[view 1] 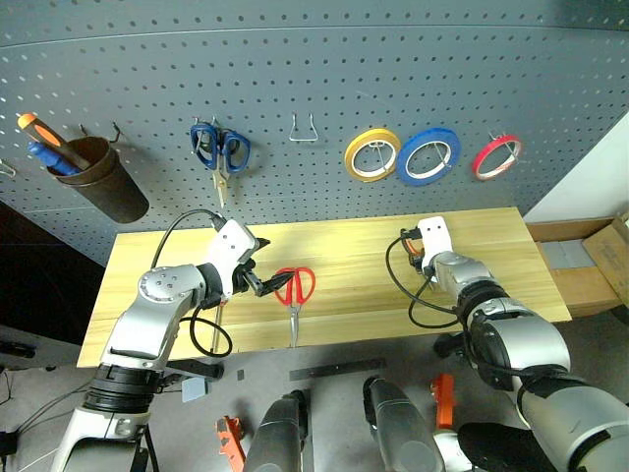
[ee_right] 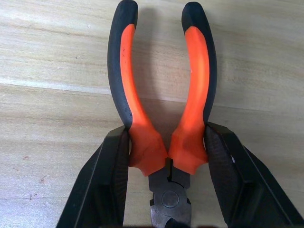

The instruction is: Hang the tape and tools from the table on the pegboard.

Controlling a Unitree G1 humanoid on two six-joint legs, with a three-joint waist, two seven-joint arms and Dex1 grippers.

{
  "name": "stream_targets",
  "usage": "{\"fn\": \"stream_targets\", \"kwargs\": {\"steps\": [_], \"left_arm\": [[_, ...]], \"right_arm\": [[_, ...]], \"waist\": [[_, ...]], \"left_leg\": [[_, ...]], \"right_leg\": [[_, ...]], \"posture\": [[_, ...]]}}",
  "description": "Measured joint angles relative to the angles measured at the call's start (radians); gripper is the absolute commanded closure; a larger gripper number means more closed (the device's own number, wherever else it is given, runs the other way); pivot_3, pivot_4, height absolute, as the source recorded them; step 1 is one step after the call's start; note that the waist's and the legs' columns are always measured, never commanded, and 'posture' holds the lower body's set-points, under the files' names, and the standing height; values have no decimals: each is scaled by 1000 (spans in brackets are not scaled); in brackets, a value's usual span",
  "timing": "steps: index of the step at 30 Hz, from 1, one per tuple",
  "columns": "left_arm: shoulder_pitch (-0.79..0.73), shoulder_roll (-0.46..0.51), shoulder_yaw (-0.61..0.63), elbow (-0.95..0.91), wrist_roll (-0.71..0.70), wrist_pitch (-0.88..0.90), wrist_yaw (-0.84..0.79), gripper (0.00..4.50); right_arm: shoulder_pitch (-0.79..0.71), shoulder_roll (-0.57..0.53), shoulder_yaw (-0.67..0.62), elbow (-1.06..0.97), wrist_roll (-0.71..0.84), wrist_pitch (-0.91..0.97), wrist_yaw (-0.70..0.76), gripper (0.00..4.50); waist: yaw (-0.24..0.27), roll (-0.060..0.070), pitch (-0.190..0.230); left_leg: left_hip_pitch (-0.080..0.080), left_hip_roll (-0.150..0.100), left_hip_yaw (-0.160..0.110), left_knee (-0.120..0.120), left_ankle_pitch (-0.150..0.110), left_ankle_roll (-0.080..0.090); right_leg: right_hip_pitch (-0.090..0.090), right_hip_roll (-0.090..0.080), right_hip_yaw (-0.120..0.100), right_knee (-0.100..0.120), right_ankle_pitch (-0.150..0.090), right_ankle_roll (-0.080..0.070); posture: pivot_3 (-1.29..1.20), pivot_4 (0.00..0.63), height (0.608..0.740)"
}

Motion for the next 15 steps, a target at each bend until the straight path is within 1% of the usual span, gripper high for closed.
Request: {"fn": "stream_targets", "kwargs": {"steps": [1, 3, 4, 5, 7, 10, 12, 14, 15], "left_arm": [[1, -4, 10, 1, -3, 0, 4, 0], [7, -5, 35, 1, -14, -2, 13, 0], [13, -8, 47, -1, -19, -4, 24, 0], [19, -9, 57, -1, -21, -5, 26, 0], [25, -20, 76, -2, -30, -8, 46, 0], [45, -42, 109, -8, -45, -18, 74, 0], [71, -52, 134, -29, -64, -18, 95, 0], [92, -57, 158, -55, -78, -17, 112, 0], [108, -64, 179, -76, -93, -17, 124, 0]], "right_arm": [[25, 4, 4, -58, 1, 22, 7, 2654], [112, 18, 21, -251, 4, 89, 34, 2654], [184, 26, 38, -410, 8, 156, 45, 2654], [221, 32, 43, -500, 11, 193, 49, 2654], [339, 40, 68, -799, 21, 326, 61, 2654], [447, 51, 116, -1160, 19, 479, 59, 2654], [498, 51, 167, -1372, 14, 537, 60, 2654], [522, 63, 220, -1527, 3, 570, 58, 2654], [529, 88, 248, -1591, 0, 578, 45, 2654]], "waist": [[0, 0, 0], [0, 0, 0], [3, 1, -1], [4, 1, -1], [12, 3, -2], [17, 2, -4], [17, 0, -6], [18, 0, -7], [18, -1, -9]], "left_leg": [[-1, 0, 0, -1, 0, 0], [-2, 0, 0, -3, 0, -1], [-3, 0, 0, -5, 0, -1], [-4, 0, 0, -5, 0, -1], [-17, 0, -1, -4, 0, -2], [-31, 0, 0, -1, 2, -7], [-32, 1, 0, 0, 2, -7], [-32, 0, -1, 1, 0, -5], [-32, 1, -1, 1, 0, -5]], "right_leg": [[-1, 0, 0, 0, 0, 0], [-4, 0, 0, 1, 2, -3], [-6, -1, 0, 1, 3, -5], [-8, -1, 0, 1, 3, -5], [-22, -1, 0, 4, 3, -5], [-36, -4, -1, 5, 5, -7], [-38, -5, -1, 5, 5, -8], [-36, -5, -2, 4, 6, -7], [-36, -5, -2, 3, 8, -8]], "posture": [[-59, 283, 740], [-65, 271, 740], [-68, 264, 740], [-71, 260, 740], [-77, 249, 740], [-82, 233, 740], [-81, 229, 740], [-72, 200, 740], [-72, 200, 740]]}}
